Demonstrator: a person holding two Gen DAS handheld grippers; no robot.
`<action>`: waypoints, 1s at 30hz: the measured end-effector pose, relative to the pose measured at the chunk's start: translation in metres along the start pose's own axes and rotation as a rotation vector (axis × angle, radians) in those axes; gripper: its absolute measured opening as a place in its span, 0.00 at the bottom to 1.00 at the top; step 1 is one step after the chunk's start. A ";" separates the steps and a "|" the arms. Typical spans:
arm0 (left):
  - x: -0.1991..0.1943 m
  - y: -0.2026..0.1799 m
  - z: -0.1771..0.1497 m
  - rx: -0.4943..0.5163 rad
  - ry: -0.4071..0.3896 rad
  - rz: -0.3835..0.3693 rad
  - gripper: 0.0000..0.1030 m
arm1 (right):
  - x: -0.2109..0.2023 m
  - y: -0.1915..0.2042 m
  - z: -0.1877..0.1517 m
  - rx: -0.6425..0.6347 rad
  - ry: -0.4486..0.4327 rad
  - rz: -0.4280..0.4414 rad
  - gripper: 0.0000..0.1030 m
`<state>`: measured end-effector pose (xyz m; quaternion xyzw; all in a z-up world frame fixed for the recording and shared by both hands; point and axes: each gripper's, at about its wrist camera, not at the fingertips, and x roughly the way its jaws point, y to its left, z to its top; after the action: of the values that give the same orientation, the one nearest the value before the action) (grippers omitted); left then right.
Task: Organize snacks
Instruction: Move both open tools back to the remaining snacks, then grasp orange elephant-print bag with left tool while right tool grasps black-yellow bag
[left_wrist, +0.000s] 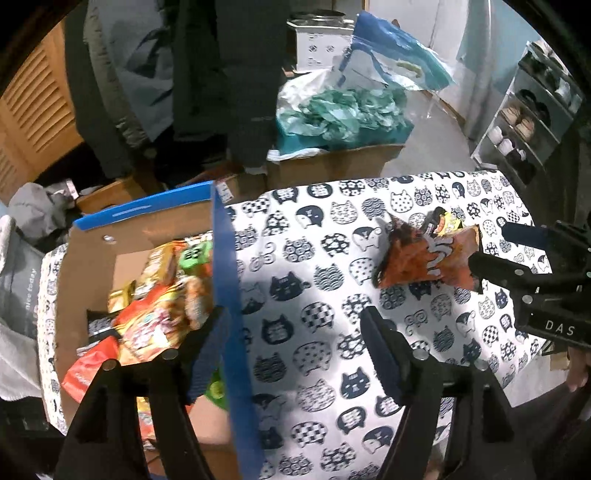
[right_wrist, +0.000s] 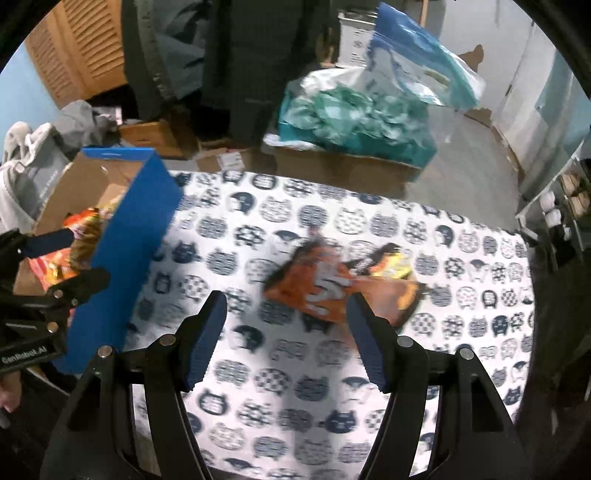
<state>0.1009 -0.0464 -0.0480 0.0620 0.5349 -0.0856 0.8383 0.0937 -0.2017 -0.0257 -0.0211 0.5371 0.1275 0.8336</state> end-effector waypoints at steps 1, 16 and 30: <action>0.004 -0.004 0.004 -0.004 0.006 -0.003 0.74 | 0.002 -0.008 0.000 0.001 0.008 -0.004 0.68; 0.078 -0.021 0.028 -0.061 0.128 -0.037 0.74 | 0.074 -0.103 0.016 0.038 0.101 -0.100 0.69; 0.098 -0.047 0.027 -0.038 0.193 -0.088 0.74 | 0.102 -0.098 -0.029 0.176 0.208 0.036 0.69</action>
<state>0.1554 -0.1056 -0.1263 0.0303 0.6171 -0.1057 0.7792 0.1306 -0.2822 -0.1397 0.0488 0.6299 0.0917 0.7697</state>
